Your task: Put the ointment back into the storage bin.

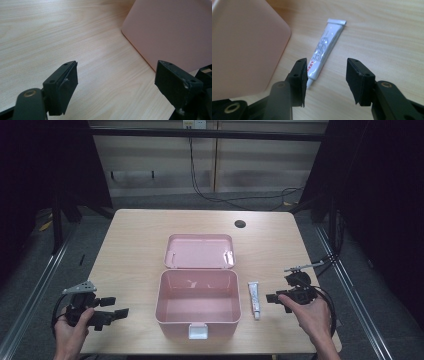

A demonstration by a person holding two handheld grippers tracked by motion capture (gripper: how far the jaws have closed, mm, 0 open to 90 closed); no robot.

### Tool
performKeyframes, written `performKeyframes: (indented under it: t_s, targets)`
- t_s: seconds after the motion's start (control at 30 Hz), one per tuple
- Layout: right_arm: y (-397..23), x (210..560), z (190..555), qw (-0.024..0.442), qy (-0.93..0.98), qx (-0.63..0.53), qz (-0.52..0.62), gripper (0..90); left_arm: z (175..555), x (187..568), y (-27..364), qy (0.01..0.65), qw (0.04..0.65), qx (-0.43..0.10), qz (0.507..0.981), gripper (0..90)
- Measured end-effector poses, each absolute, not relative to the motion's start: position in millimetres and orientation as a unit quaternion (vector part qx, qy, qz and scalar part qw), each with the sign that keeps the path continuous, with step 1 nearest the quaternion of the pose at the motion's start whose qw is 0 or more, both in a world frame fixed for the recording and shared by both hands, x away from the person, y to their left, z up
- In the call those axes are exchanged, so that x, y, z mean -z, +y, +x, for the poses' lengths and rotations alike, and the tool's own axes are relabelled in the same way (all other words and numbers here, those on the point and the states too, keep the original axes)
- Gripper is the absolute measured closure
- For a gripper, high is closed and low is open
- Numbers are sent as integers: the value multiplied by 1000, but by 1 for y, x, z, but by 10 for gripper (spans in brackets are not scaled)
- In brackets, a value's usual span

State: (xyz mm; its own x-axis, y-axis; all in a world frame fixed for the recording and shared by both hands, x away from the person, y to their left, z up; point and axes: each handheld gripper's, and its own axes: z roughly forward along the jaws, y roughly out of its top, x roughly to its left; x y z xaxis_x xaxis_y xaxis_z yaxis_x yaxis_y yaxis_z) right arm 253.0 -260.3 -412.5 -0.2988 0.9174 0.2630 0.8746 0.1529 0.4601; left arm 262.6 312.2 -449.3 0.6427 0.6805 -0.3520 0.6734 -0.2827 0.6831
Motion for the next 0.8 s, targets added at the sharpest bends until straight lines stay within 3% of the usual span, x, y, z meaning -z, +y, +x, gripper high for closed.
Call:
performKeyframes:
  t_s: [0.37,0.8]
  targets:
    - [-255,414,265,-10,774,-214,596,456,263,449,312,421,422,-6,803,186]
    - [-242,415,282,-44,780,-160,603,465,262,449,312,423,423,-5,801,186]
